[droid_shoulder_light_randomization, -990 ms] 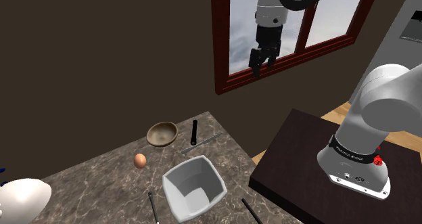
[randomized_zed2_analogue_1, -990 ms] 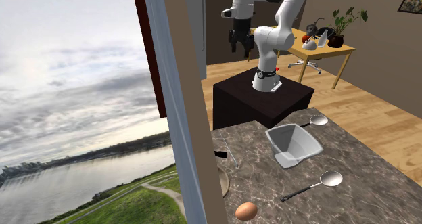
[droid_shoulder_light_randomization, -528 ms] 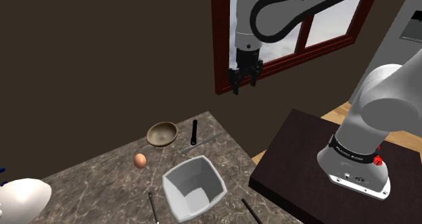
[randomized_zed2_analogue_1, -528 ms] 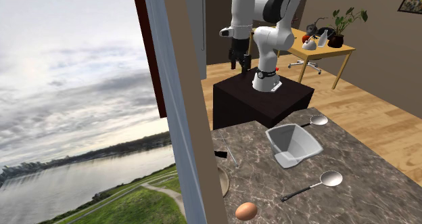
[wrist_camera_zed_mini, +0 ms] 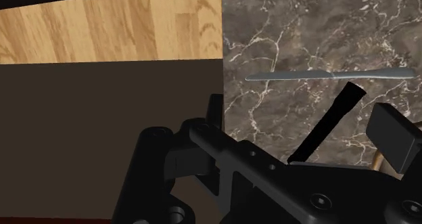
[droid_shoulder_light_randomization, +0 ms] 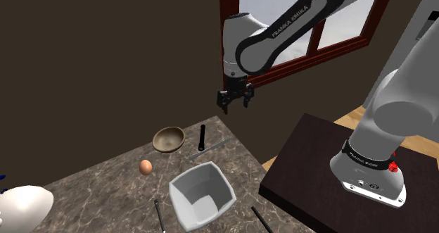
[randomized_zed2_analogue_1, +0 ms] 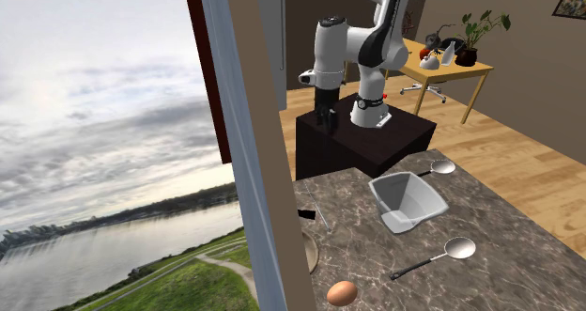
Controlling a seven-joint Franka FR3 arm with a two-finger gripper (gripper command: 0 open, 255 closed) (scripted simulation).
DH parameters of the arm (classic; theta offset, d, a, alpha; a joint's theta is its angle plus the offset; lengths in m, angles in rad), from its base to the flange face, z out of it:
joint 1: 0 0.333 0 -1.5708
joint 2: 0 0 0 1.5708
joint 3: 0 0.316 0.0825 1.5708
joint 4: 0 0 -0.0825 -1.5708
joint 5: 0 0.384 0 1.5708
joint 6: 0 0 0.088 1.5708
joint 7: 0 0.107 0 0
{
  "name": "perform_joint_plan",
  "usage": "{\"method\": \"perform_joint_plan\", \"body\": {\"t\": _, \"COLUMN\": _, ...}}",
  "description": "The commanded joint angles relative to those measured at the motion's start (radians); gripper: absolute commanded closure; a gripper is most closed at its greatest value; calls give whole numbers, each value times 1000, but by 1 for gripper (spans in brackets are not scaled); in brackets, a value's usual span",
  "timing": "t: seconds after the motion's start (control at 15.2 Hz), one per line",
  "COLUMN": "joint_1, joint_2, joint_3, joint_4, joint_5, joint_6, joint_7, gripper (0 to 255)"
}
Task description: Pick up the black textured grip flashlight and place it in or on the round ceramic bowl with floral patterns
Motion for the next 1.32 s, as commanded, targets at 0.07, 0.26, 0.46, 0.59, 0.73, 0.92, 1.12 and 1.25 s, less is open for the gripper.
{"method": "perform_joint_plan", "body": {"t": 0.07, "joint_1": -6, "joint_2": 135, "joint_3": 22, "joint_4": 60, "joint_5": -62, "joint_6": 72, "joint_7": 128, "gripper": 0}}
{"method": "perform_joint_plan", "body": {"t": 0.26, "joint_1": 3, "joint_2": 269, "joint_3": 17, "joint_4": 133, "joint_5": -140, "joint_6": 126, "joint_7": 253, "gripper": 0}}
{"method": "perform_joint_plan", "body": {"t": 0.46, "joint_1": 32, "joint_2": 399, "joint_3": -11, "joint_4": 219, "joint_5": -210, "joint_6": 164, "joint_7": 368, "gripper": 0}}
{"method": "perform_joint_plan", "body": {"t": 0.59, "joint_1": 57, "joint_2": 482, "joint_3": -38, "joint_4": 282, "joint_5": -246, "joint_6": 182, "joint_7": 434, "gripper": 0}}
{"method": "perform_joint_plan", "body": {"t": 0.73, "joint_1": 83, "joint_2": 564, "joint_3": -65, "joint_4": 350, "joint_5": -272, "joint_6": 194, "joint_7": 491, "gripper": 0}}
{"method": "perform_joint_plan", "body": {"t": 0.92, "joint_1": 121, "joint_2": 683, "joint_3": -104, "joint_4": 461, "joint_5": -293, "joint_6": 203, "joint_7": 562, "gripper": 0}}
{"method": "perform_joint_plan", "body": {"t": 1.12, "joint_1": 152, "joint_2": 801, "joint_3": -139, "joint_4": 582, "joint_5": -299, "joint_6": 203, "joint_7": 619, "gripper": 0}}
{"method": "perform_joint_plan", "body": {"t": 1.25, "joint_1": 166, "joint_2": 864, "joint_3": -155, "joint_4": 652, "joint_5": -297, "joint_6": 198, "joint_7": 644, "gripper": 0}}
